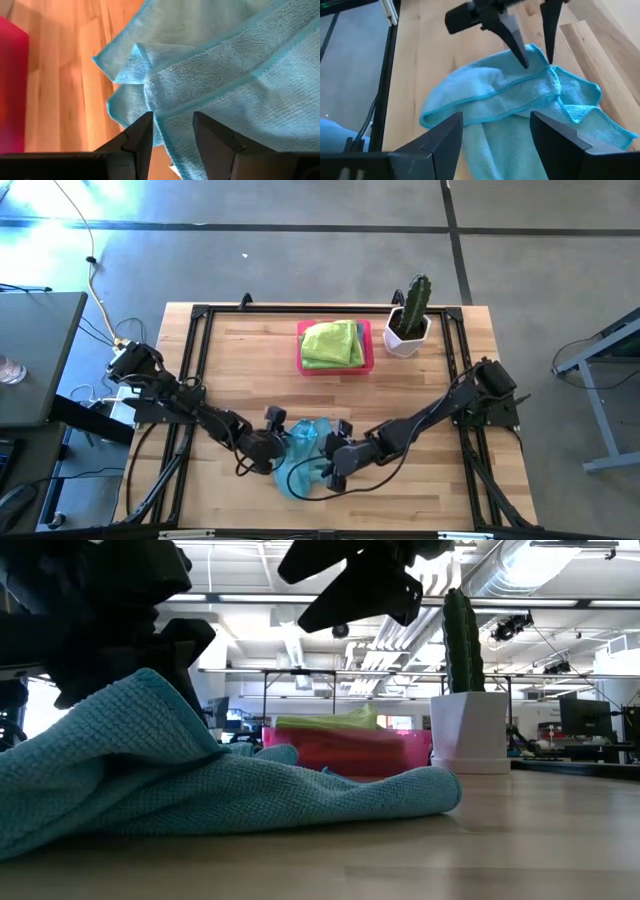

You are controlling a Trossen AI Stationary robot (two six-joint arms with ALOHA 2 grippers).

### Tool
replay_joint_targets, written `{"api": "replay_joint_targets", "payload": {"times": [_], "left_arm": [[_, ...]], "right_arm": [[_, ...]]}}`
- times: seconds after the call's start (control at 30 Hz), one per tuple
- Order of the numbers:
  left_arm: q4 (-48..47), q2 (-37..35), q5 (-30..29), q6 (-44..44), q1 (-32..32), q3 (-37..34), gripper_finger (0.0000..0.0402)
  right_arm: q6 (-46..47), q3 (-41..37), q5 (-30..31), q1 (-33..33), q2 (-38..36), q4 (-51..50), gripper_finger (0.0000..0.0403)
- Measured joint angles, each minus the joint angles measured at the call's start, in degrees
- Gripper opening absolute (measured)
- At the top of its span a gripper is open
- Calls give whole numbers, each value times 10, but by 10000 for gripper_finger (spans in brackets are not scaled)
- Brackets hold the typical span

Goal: Fold microfiber towels
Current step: Fold the blue microfiber cloth

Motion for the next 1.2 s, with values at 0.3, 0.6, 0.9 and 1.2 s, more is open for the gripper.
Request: {"api": "replay_joint_targets", "payload": {"times": [0.3,0.6,0.9,1.2], "left_arm": [[-72,0,79,-41,35,0,131],[-53,0,168,-78,47,0,131],[-54,0,154,-112,45,0,126],[-55,0,142,-103,38,17,98]], "right_arm": [[-1,0,0,1,0,0,224],[-14,0,0,1,0,1,224],[-15,0,0,0,0,1,224],[-15,0,0,0,0,0,224]]}}
